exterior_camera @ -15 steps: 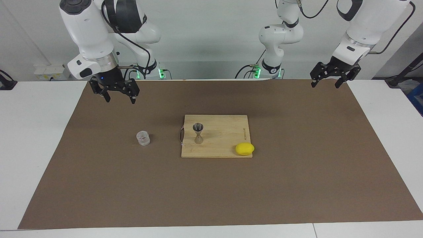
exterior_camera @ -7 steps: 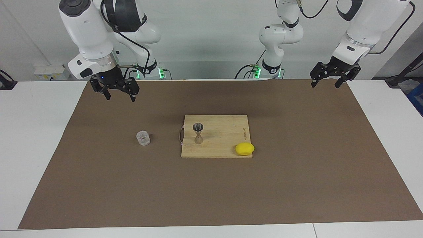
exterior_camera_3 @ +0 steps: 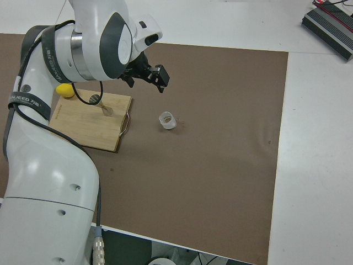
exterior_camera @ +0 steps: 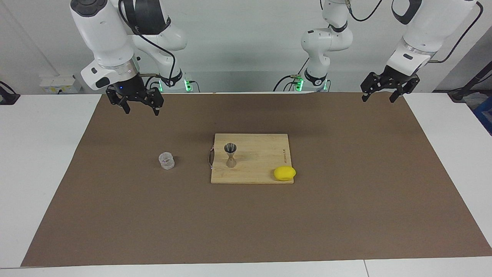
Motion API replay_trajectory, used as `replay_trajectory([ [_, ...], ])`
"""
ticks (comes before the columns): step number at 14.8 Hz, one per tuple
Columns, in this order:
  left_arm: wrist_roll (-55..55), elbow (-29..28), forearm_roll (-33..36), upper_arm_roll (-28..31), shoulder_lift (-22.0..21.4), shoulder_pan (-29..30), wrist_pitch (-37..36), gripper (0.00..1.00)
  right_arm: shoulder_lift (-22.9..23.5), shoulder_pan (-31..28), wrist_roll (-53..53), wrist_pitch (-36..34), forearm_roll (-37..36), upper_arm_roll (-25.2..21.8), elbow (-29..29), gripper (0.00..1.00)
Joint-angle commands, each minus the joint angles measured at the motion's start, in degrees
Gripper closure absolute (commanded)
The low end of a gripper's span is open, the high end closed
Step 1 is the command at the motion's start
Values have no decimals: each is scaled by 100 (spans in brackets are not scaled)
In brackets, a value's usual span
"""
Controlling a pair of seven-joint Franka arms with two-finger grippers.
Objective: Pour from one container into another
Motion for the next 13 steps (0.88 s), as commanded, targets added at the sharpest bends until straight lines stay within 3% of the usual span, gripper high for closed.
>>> replay_trajectory([
  [1, 44, -174, 89, -34, -141, 54, 107, 0, -71, -41, -231, -114, 84, -1, 44, 0],
  [13, 44, -174, 89, -42, -141, 54, 107, 0, -141, -41, -319, -105, 102, -1, -79, 0],
])
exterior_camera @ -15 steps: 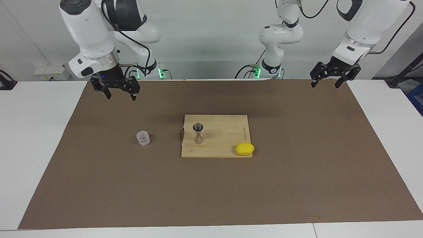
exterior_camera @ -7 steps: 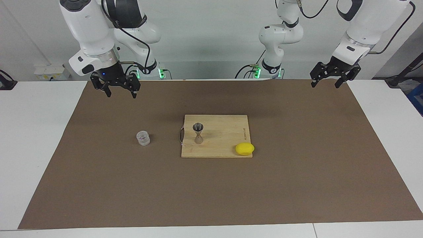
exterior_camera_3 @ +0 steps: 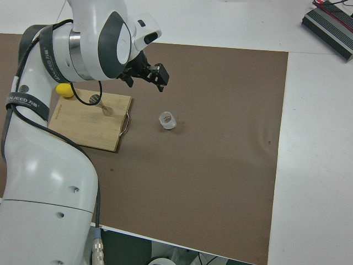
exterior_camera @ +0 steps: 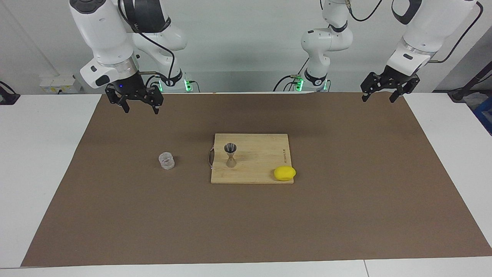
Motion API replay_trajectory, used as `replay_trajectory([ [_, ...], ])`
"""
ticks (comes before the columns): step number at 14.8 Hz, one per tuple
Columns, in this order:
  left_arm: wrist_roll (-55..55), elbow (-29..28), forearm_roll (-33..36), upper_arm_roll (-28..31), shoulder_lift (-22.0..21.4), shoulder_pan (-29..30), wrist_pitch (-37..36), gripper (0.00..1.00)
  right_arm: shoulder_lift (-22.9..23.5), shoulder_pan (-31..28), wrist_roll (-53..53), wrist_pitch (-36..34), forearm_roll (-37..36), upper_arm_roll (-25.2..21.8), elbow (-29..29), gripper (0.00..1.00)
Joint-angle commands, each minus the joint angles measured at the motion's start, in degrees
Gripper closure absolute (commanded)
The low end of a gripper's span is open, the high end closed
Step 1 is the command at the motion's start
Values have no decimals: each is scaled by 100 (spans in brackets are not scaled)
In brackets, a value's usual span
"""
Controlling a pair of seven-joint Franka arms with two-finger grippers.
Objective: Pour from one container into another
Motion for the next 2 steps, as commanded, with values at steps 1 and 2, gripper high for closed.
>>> replay_trajectory([
  [1, 44, -174, 89, -34, -141, 54, 107, 0, -115, -41, -184, -85, 102, 0, -85, 0],
  [2, 44, -174, 89, -34, -141, 54, 107, 0, -124, -41, -175, -85, 102, 0, -85, 0],
])
